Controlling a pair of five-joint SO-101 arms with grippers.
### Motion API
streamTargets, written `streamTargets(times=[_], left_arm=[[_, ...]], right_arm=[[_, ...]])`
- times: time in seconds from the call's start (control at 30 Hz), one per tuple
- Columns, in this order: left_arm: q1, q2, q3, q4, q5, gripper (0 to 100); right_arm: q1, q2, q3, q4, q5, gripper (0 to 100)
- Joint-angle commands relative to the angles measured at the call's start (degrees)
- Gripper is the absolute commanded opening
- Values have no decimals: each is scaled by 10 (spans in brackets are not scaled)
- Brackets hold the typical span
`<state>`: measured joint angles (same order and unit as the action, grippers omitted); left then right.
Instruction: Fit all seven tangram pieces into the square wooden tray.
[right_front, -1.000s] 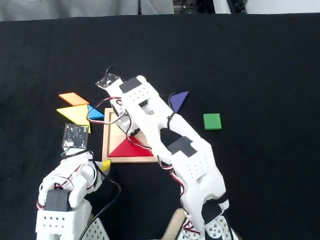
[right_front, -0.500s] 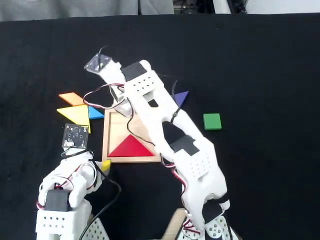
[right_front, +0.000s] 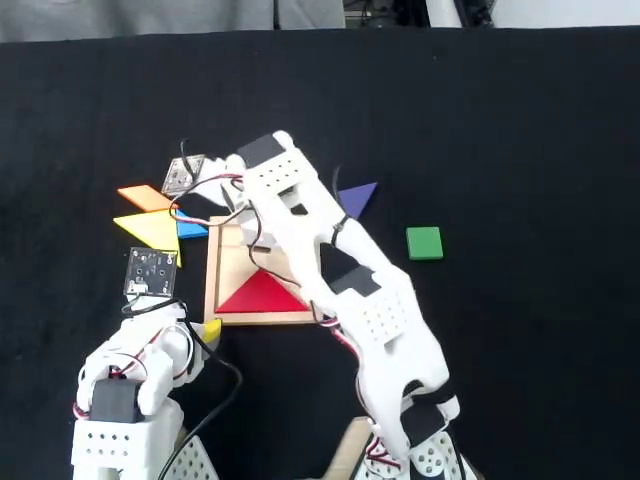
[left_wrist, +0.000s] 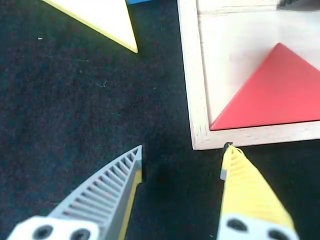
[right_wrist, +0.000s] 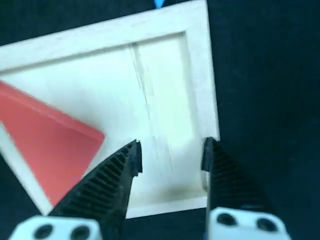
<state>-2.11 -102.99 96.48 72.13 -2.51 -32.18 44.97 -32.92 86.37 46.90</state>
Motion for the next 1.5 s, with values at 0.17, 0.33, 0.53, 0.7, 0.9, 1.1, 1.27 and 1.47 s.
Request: streamTargets(times=[0.17,0.33,0.53,0.7,0.9,1.1,1.27,1.47], left_arm=[[-4,-4,9,2,1,264],[-4,-4,9,2,1,264],[-4,-4,9,2,1,264],[-4,-4,9,2,1,264],[-4,-4,9,2,1,264],[-4,-4,9,2,1,264],[-4,-4,9,2,1,264],[-4,-4,9,2,1,264]], right_arm=[[8,98,-188,70,11,197],[18,166,-290,102,9,197],[44,225,-408,127,12,166],[46,263,-451,129,11,59],[54,269,-479,128,9,38],[68,269,-529,129,9,37],[64,271,-535,122,9,38],[62,272,-531,112,8,50]])
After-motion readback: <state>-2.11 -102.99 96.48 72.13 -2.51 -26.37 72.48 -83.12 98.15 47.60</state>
